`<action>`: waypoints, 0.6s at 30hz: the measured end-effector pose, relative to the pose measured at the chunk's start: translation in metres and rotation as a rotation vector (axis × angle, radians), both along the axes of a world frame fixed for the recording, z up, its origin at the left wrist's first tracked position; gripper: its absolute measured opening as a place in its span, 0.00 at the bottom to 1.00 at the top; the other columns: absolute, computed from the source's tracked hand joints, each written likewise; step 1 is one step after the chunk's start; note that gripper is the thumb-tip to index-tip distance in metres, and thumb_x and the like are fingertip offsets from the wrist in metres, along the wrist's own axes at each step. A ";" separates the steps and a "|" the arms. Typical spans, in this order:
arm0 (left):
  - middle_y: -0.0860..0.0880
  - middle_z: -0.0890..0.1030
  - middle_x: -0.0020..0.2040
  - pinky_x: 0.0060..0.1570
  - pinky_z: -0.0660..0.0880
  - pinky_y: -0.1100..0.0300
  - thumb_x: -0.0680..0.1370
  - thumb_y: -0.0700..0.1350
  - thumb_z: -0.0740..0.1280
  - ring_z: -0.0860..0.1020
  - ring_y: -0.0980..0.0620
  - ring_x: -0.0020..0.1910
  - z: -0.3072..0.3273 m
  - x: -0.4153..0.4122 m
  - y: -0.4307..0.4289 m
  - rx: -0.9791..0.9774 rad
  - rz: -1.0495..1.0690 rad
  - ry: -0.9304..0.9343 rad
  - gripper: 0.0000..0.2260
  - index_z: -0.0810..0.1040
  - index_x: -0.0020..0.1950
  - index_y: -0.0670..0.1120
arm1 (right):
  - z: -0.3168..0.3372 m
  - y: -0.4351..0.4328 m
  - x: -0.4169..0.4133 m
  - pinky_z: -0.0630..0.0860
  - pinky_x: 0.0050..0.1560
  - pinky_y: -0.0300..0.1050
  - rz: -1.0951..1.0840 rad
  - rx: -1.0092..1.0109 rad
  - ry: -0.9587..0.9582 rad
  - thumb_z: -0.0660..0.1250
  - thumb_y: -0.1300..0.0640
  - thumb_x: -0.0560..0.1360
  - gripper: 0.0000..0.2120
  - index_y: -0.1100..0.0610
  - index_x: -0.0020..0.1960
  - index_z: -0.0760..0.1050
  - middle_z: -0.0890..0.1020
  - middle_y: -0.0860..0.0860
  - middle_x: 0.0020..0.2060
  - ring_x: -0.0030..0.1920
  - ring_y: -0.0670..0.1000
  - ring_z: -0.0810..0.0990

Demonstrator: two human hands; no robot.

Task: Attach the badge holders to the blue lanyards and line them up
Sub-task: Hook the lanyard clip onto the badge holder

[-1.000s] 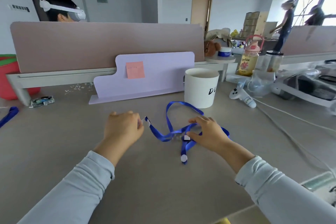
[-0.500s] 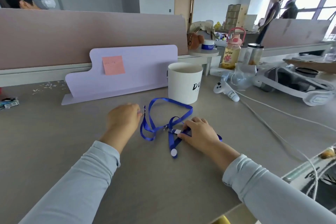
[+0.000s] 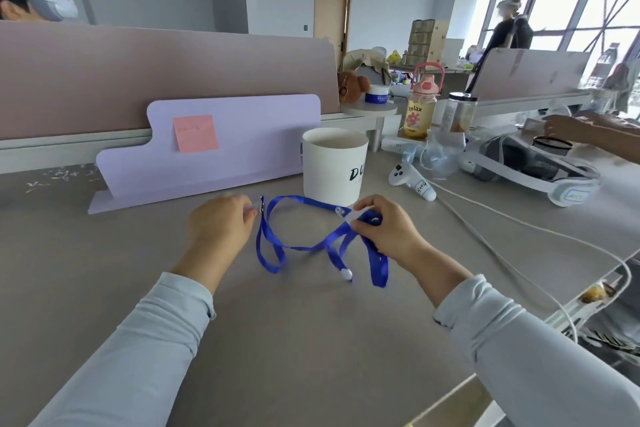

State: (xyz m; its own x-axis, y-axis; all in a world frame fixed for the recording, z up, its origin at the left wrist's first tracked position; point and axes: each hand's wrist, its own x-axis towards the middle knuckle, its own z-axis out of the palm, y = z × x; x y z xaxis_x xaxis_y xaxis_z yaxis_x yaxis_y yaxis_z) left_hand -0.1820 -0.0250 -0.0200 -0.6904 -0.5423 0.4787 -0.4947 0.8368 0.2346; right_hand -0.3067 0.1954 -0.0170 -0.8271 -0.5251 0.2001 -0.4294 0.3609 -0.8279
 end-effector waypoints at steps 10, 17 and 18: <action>0.49 0.81 0.47 0.38 0.70 0.57 0.77 0.49 0.63 0.78 0.47 0.42 0.011 -0.023 0.000 0.095 -0.020 0.123 0.07 0.74 0.50 0.46 | 0.072 -0.051 -0.030 0.71 0.29 0.34 0.007 -0.382 0.088 0.66 0.64 0.74 0.10 0.49 0.40 0.72 0.76 0.46 0.36 0.31 0.44 0.73; 0.49 0.81 0.45 0.38 0.69 0.58 0.76 0.48 0.65 0.78 0.47 0.42 0.021 -0.039 -0.011 0.105 -0.071 0.219 0.06 0.75 0.49 0.46 | 0.108 -0.105 -0.083 0.68 0.37 0.23 -0.072 -0.462 0.276 0.63 0.66 0.75 0.06 0.56 0.46 0.71 0.76 0.48 0.42 0.39 0.45 0.74; 0.49 0.81 0.45 0.38 0.69 0.58 0.76 0.48 0.65 0.78 0.47 0.42 0.022 -0.042 -0.014 0.111 -0.078 0.231 0.07 0.76 0.48 0.45 | 0.109 -0.111 -0.091 0.68 0.36 0.23 -0.098 -0.460 0.286 0.63 0.65 0.75 0.06 0.55 0.46 0.71 0.76 0.49 0.43 0.40 0.46 0.73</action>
